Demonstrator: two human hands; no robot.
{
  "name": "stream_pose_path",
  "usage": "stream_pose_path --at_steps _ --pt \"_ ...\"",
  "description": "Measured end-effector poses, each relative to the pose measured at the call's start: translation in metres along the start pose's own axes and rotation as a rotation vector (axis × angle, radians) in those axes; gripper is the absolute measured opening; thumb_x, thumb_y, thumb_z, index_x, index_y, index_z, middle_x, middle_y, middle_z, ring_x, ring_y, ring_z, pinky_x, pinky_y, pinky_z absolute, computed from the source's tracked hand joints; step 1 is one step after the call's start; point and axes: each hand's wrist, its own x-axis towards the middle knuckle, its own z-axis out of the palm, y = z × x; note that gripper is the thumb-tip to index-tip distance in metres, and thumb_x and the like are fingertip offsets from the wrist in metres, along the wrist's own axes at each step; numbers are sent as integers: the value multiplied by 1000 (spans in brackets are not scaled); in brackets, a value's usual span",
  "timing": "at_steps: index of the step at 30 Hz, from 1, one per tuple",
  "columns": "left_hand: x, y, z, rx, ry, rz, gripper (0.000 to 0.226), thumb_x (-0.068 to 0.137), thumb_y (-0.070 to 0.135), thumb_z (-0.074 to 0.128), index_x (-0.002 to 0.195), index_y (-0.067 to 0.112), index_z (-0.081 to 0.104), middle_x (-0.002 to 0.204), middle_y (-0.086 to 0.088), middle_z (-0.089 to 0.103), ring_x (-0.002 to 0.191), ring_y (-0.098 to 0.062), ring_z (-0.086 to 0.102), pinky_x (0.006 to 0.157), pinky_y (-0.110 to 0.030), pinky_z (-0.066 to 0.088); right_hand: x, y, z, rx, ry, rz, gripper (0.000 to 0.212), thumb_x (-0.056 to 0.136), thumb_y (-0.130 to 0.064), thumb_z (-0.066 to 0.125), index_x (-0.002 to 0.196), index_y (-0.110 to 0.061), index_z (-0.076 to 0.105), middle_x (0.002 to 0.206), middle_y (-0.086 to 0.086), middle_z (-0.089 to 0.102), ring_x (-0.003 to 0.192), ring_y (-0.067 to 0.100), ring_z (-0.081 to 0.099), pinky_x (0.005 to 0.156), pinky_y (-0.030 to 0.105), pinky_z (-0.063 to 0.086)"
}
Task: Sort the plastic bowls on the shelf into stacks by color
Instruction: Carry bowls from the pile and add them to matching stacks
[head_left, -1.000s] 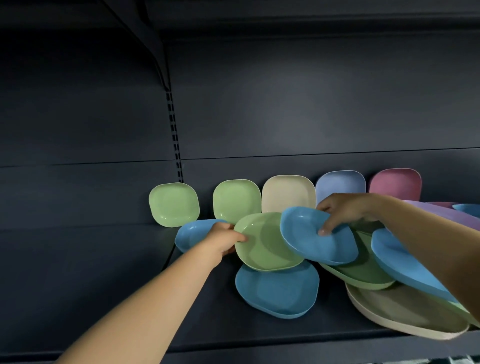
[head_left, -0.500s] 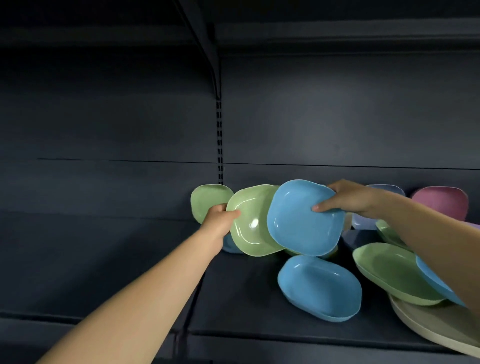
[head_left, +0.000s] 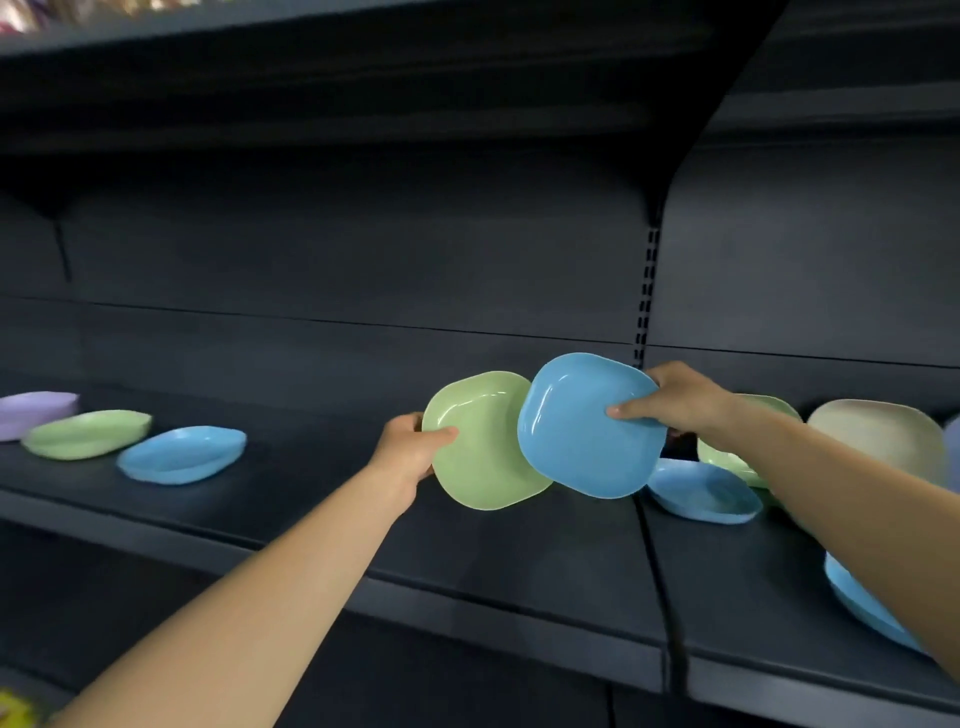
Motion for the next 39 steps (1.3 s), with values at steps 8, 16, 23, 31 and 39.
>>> stream_pose_path --at_steps 8,16,23,31,39 --pt "10 10 -169 -50 120 -2 10 88 5 62 97 9 61 85 -3 64 83 -24 61 81 -35 49 -3 -100 146 360 119 45 26 75 -13 78 99 -12 67 92 4 69 79 21 65 66 31 50" --pt "37 12 -305 -203 342 -2 14 87 11 65 101 14 62 89 -5 64 90 -30 61 80 -37 50 16 -179 271 568 73 112 28 76 -10 77 100 -10 63 96 8 68 89 28 65 78 39 53" --pt "79 2 -398 -228 519 17 20 85 6 65 102 13 58 100 -6 59 92 -26 54 81 -33 42 73 -210 363 633 11 207 36 75 -12 78 107 -7 62 105 9 67 95 29 64 77 39 53" --pt "150 0 -468 -147 564 -5 27 86 8 65 112 10 60 104 -7 57 94 -26 53 83 -32 41 138 -222 448 648 -11 293 35 74 -8 78 105 -5 61 103 11 65 96 30 63 78 39 52" --pt "216 -4 -489 -68 521 -55 33 85 13 67 116 8 58 104 -9 58 92 -28 53 80 -33 41 171 -214 498 369 25 249 25 69 -6 78 90 -3 65 91 13 69 89 28 67 79 38 54"
